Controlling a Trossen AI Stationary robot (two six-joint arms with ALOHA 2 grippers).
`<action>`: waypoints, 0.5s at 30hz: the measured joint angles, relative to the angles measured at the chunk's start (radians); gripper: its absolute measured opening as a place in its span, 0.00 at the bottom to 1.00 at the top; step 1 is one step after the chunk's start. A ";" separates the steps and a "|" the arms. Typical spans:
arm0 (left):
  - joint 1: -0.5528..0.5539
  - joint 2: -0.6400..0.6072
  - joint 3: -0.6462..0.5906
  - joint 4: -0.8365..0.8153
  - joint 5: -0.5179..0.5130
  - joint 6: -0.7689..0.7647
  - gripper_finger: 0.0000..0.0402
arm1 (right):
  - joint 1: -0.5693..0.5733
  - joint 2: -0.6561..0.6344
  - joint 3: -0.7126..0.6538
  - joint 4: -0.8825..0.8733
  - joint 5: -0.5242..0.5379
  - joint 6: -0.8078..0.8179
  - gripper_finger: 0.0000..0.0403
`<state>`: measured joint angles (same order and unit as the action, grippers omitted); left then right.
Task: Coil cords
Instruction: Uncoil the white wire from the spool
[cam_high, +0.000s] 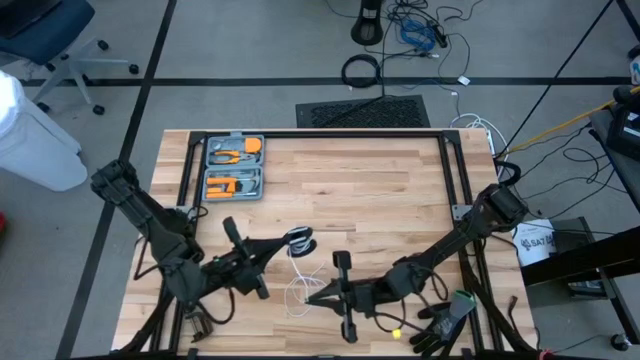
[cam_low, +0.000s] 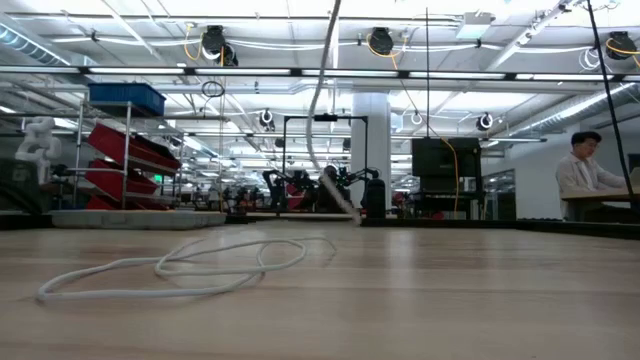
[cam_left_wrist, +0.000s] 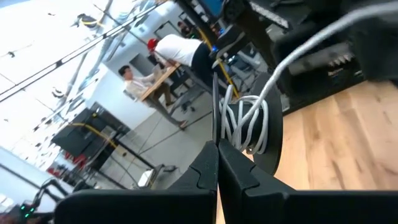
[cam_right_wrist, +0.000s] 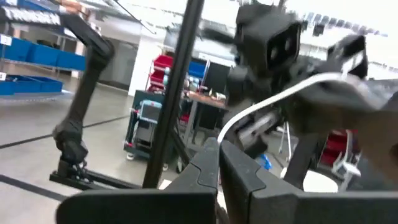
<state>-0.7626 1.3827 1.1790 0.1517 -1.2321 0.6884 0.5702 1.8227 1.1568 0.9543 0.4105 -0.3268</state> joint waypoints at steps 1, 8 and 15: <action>0.004 0.002 0.000 0.003 0.000 0.000 0.00 | -0.006 0.010 0.000 -0.002 0.001 0.008 0.00; 0.007 0.006 -0.001 0.154 0.010 0.005 0.00 | -0.057 0.073 0.000 -0.008 0.007 0.062 0.00; -0.020 0.007 0.000 0.156 0.024 0.007 0.00 | -0.086 0.080 0.000 -0.114 0.092 0.102 0.00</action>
<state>-0.7830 1.3895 1.1786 0.3080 -1.2079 0.6952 0.4844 1.9022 1.1568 0.8403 0.5025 -0.2249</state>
